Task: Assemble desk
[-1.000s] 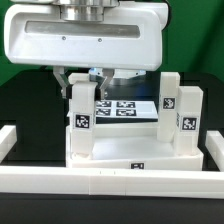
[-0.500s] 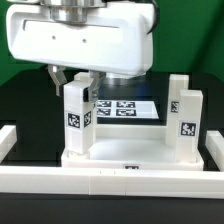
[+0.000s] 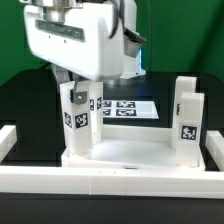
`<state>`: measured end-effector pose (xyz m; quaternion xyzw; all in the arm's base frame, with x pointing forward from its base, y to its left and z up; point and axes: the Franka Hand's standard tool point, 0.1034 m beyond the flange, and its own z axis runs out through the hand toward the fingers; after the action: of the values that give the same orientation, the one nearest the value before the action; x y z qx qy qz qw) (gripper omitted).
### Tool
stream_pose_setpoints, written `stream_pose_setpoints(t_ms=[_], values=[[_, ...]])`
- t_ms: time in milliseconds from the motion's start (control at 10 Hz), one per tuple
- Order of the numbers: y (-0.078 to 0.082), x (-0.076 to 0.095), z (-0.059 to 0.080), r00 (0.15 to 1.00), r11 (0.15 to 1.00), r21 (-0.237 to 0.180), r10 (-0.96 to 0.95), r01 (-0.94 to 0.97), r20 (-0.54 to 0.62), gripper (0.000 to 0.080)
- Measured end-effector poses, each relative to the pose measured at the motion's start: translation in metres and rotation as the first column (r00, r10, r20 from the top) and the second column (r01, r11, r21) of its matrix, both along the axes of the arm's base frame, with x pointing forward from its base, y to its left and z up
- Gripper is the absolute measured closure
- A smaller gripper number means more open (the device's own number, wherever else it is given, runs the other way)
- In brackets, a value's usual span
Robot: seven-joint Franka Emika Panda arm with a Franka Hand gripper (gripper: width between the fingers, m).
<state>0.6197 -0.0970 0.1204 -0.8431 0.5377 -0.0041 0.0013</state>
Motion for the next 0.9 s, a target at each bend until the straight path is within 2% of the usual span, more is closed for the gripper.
stream_pose_setpoints(t_ms=[300,400,500,600,700,800,900], values=[[-0.0021,-0.0015,-0.0004,0.958,0.958,0.026,-0.286,0.286,-0.013,0.0509],[-0.0019,-0.0015,-0.0004,0.955,0.955,0.025,-0.295,0.296,-0.014,0.0509],[-0.0018,-0.0014,-0.0004,0.961,0.960,0.025,-0.278,0.278,-0.012,0.0409],[-0.0016,-0.0014,-0.0004,0.968,0.967,0.025,-0.252,0.252,-0.012,0.0409],[-0.0003,-0.0016,-0.0006,0.974,0.974,0.021,-0.227,0.227,-0.014,0.0270],[0.0020,-0.0012,-0.0006,0.987,0.987,0.021,-0.161,0.161,-0.013,0.0188],[0.0034,-0.0009,-0.0009,0.997,0.997,0.020,-0.080,0.080,-0.008,0.0188]])
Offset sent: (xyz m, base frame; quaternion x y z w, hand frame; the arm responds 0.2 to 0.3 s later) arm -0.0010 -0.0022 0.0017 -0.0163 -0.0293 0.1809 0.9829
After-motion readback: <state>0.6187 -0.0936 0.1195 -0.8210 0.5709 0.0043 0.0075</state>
